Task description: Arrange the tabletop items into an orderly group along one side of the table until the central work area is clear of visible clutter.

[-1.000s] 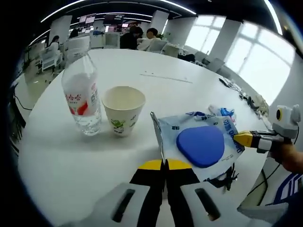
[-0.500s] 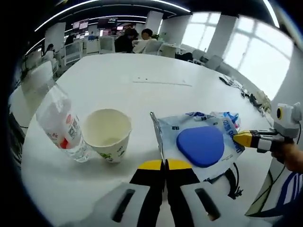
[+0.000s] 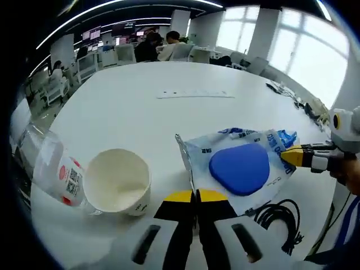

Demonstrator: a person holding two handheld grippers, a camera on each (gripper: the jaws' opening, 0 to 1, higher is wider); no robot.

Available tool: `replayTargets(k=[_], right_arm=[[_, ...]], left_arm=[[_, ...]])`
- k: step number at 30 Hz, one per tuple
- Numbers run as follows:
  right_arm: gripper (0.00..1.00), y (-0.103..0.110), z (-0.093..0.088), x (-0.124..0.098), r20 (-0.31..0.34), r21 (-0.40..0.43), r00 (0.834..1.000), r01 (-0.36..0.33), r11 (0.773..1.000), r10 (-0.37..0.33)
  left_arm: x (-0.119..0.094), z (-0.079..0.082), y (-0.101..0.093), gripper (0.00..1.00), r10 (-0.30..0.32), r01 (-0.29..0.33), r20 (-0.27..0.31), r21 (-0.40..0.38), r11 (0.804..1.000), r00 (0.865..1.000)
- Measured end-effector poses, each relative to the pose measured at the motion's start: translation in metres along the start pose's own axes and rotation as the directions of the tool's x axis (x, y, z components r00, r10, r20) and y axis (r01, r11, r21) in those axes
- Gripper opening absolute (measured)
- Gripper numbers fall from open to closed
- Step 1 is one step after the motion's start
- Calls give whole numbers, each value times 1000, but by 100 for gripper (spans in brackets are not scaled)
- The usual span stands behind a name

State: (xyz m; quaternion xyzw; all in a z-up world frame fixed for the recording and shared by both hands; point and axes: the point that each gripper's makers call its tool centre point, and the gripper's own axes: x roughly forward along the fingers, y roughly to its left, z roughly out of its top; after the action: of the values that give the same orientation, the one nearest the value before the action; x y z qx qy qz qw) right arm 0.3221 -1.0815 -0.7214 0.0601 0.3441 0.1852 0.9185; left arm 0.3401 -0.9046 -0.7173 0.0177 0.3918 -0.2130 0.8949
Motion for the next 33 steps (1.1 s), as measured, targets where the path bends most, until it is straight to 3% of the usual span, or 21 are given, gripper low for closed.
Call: replayTargets(k=[7, 16, 22, 30, 33], right_arm=[[0, -7, -4, 17, -27, -33, 1000, 8, 999, -9], [0, -15, -8, 29, -48, -34, 999, 9, 999, -10], [0, -14, -9, 31, -57, -5, 998, 3, 1000, -3], [0, -15, -14, 33, -87, -31, 996, 10, 999, -13], [0, -19, -22, 35, -110, 2, 994, 21, 1000, -20]], left_arm=[[15, -3, 3, 0, 45, -45, -34, 26, 999, 998], [27, -5, 7, 0, 60, -59, -53, 29, 998, 997], [29, -11, 10, 0, 61, -61, -69, 11, 998, 996], [33, -16, 11, 0, 65, -66, -79, -14, 998, 995], [34, -19, 12, 0, 62, -67, -78, -59, 996, 995]])
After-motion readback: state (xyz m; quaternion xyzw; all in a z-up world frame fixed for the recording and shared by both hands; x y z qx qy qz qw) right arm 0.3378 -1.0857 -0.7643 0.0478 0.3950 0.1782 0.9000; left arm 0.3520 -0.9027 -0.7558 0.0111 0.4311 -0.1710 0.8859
